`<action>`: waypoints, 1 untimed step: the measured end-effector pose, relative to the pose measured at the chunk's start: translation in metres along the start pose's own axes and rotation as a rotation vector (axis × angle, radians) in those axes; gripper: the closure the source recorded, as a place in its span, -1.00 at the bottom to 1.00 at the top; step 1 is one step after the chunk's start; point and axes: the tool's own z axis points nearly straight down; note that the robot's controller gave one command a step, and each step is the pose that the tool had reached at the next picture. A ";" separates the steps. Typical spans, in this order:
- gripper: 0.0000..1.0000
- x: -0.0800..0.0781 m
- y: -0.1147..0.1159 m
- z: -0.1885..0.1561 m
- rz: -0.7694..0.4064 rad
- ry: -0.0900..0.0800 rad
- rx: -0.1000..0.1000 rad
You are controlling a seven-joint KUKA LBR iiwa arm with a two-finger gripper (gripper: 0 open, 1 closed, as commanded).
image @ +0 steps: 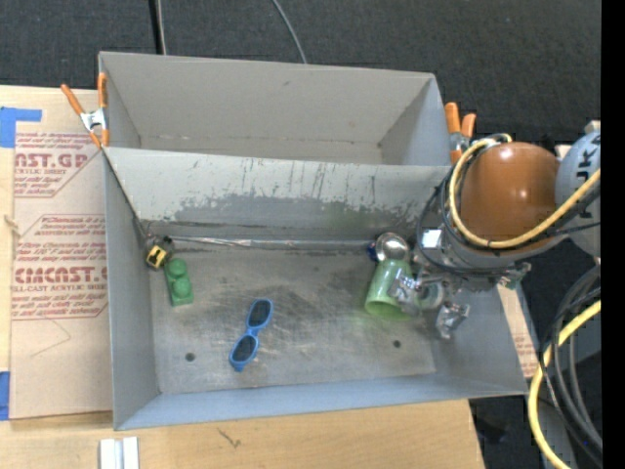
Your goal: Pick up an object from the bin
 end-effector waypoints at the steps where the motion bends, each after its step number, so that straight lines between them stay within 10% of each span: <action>1: -1.00 -0.004 0.010 -0.004 0.013 -0.013 0.016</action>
Offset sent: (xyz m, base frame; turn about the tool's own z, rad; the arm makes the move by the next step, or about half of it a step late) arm -0.0129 0.0134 -0.0093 0.0086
